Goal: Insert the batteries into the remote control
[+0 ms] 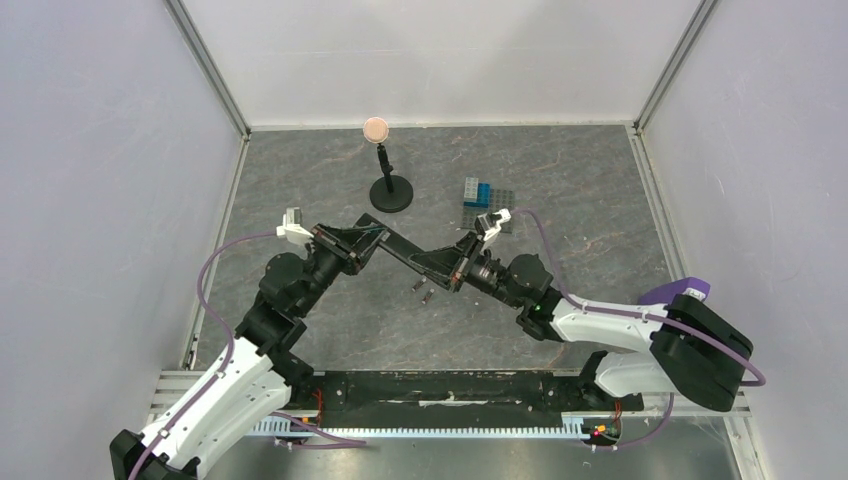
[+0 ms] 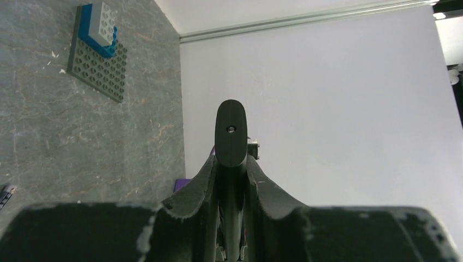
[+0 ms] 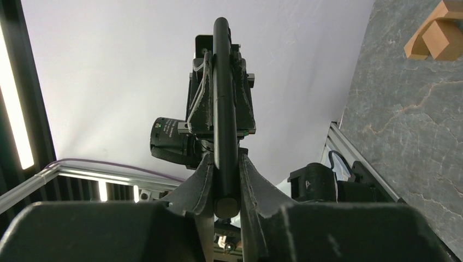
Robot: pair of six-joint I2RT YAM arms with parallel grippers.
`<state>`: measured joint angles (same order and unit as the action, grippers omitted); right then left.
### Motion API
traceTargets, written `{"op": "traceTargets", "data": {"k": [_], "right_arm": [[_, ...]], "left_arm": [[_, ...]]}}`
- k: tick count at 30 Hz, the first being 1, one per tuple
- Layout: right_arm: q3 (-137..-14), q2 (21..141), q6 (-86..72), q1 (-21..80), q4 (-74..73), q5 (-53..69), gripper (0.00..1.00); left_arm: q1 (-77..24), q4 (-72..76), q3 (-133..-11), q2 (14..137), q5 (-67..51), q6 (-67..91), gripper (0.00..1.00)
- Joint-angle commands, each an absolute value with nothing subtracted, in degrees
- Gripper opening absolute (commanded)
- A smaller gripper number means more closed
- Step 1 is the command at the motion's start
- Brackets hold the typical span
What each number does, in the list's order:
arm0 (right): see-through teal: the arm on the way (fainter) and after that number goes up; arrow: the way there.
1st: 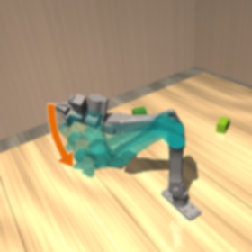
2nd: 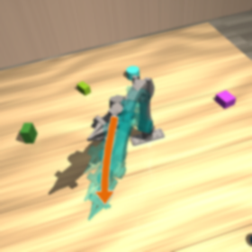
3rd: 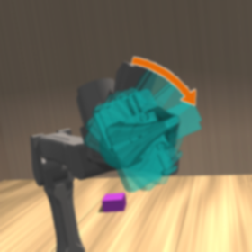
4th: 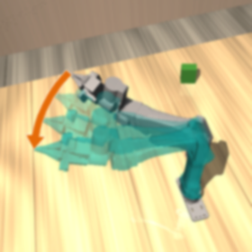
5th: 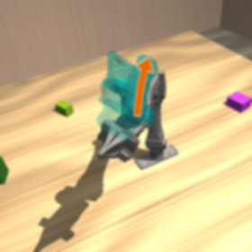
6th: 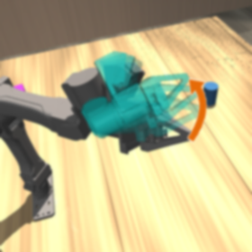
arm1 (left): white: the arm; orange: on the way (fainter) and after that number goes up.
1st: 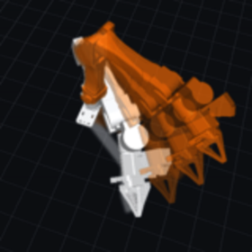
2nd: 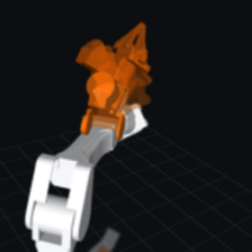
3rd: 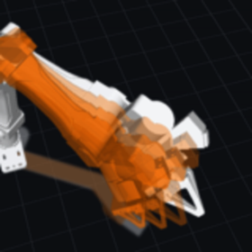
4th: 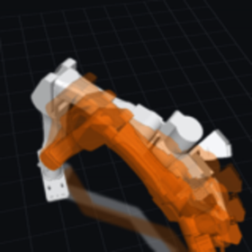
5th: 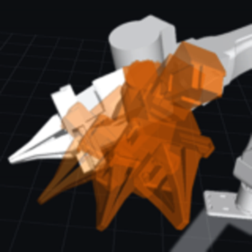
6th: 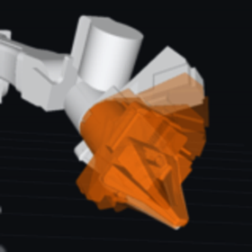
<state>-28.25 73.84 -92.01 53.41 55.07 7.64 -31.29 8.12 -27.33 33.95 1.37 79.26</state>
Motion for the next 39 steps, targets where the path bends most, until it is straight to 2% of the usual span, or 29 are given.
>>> {"op": "traceTargets", "data": {"k": [1, 12, 15, 22, 27, 32, 34, 39], "right_arm": [[-24.36, 71.54, -91.83, 53.11, 54.93, 8.44, 0.06], [-22.66, 70.45, -91.32, 52.30, 55.23, 8.70, 0.09], [-23.64, 71.43, -91.37, 52.29, 55.50, 8.87, 0.17], [-30.16, 77.78, -91.07, 50.50, 57.06, 12.17, 0.51], [-35.10, 83.59, -93.18, 48.87, 63.54, 17.52, 0.61], [-35.73, 85.57, -94.75, 48.87, 64.76, 17.27, 0.59], [-35.19, 85.82, -95.31, 48.87, 65.19, 16.66, 0.54], [-33.25, 86.87, -97.34, 48.87, 67.06, 17.57, 0.33]], "left_arm": [[-30.50, 11.43, -28.39, 32.81, 6.15, 81.78, 0.02], [-30.54, 10.90, -27.88, 32.78, 6.50, 81.31, 0.02], [-30.52, 11.03, -27.82, 33.28, 5.99, 81.06, 0.02], [-30.54, 12.17, -28.60, 34.96, 2.35, 80.31, 0.02], [-30.53, 11.17, -30.52, 37.43, -2.68, 78.60, 0.02], [-30.59, 11.95, -30.67, 38.07, -3.60, 78.66, 0.02], [-30.60, 11.95, -30.76, 37.96, -3.43, 78.67, 0.02], [-30.60, 11.23, -30.62, 36.91, -2.19, 78.81, 0.02]]}}
